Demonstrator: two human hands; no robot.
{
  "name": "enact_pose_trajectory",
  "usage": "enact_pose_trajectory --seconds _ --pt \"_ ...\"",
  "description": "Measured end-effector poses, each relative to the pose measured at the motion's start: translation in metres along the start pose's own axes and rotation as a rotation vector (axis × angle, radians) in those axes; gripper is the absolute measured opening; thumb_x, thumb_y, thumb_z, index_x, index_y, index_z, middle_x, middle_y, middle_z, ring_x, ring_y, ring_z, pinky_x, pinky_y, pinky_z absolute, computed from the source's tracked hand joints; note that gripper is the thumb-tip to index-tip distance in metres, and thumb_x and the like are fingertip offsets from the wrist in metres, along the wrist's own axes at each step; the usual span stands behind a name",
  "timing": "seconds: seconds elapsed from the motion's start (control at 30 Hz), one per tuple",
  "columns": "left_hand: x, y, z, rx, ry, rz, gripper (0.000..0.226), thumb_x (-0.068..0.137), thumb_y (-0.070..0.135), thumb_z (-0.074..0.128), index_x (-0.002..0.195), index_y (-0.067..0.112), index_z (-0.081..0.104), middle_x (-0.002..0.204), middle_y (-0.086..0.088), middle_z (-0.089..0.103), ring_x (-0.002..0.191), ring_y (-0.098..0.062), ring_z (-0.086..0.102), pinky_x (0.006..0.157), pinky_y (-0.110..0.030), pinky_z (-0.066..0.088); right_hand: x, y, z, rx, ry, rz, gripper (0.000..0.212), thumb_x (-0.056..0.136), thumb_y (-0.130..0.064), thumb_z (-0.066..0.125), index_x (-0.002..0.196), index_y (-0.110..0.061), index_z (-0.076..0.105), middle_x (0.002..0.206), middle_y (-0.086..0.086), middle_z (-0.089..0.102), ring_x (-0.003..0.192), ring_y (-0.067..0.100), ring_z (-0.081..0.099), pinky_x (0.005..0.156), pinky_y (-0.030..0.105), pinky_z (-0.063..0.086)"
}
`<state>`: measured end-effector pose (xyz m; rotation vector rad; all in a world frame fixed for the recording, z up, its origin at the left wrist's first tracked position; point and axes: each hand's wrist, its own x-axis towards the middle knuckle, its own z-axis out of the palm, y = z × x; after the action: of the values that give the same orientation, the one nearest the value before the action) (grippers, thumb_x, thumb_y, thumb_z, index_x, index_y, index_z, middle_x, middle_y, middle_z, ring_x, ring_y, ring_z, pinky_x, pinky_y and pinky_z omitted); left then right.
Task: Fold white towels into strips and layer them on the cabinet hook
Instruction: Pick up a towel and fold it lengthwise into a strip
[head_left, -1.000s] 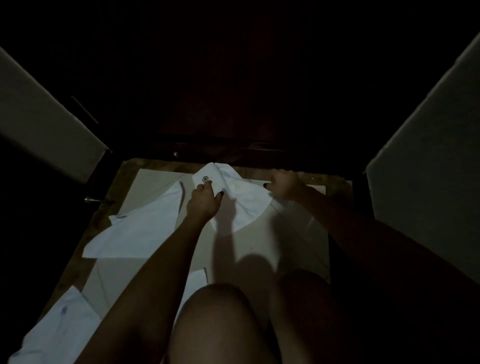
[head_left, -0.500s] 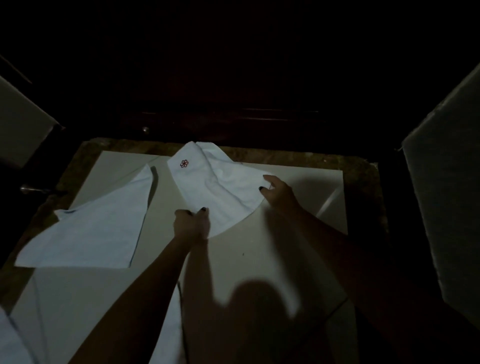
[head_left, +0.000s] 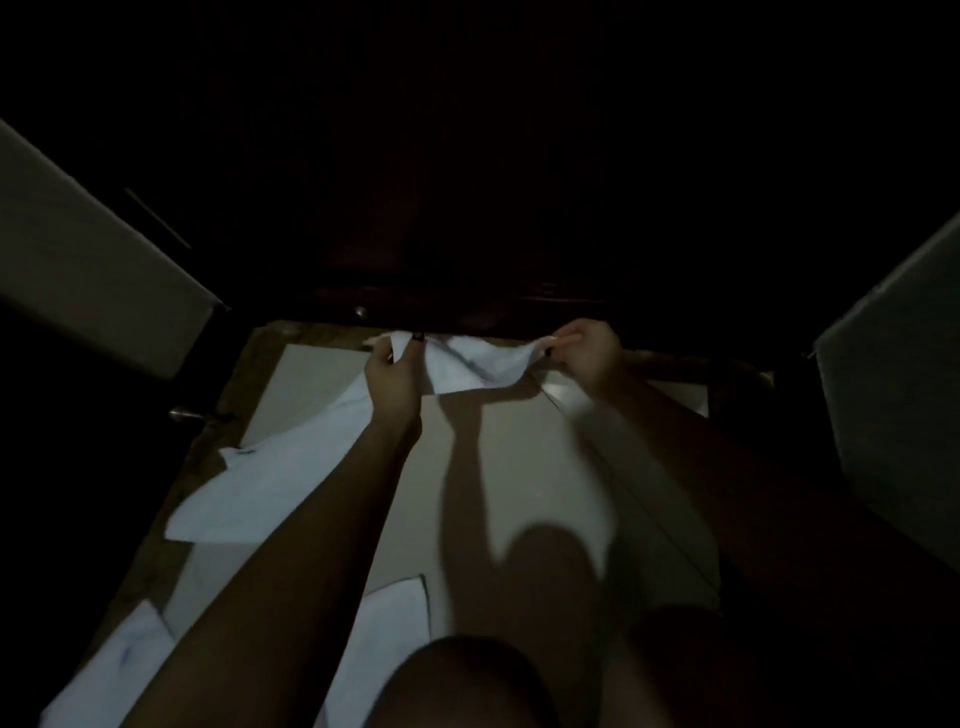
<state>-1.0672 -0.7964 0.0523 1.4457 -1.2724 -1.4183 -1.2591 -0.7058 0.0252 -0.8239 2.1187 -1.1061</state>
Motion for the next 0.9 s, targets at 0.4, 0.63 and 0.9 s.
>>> enact_pose_trajectory --seconds 0.4,0.63,0.9 --pt "-0.073 0.380 -0.056 0.011 0.113 0.080 0.018 0.093 0.021 0.063 0.095 0.004 0.057 0.090 -0.013 0.053 0.084 -0.023 0.052 0.073 -0.034 0.043 -0.094 -0.337 -0.212 -0.241 0.028 -0.231 0.009 0.087 0.000 0.062 0.087 0.007 0.068 0.079 0.015 0.061 0.078 0.024 0.055 0.066 0.025 0.035" --pt "-0.135 0.605 -0.120 -0.016 0.090 0.212 0.034 0.094 0.014 0.063 0.124 0.013 0.049 0.098 0.004 0.056 0.085 -0.010 0.057 0.074 -0.026 0.050 -0.134 -0.565 -0.318 -0.394 0.031 -0.401 0.007 0.089 -0.007 0.060 0.094 -0.005 0.064 0.095 0.007 0.057 0.101 0.024 0.048 0.090 0.037 0.041" --pt "-0.186 0.775 -0.205 0.200 -0.106 0.311 0.054 0.086 0.021 0.073 0.135 0.011 0.052 0.128 -0.005 0.056 0.114 -0.020 0.056 0.092 -0.032 0.048 -0.193 -0.764 -0.371 -0.264 -0.017 -0.550 0.009 0.096 -0.012 0.048 0.089 -0.016 0.051 0.070 0.012 0.058 0.060 0.023 0.051 0.055 0.035 0.039"
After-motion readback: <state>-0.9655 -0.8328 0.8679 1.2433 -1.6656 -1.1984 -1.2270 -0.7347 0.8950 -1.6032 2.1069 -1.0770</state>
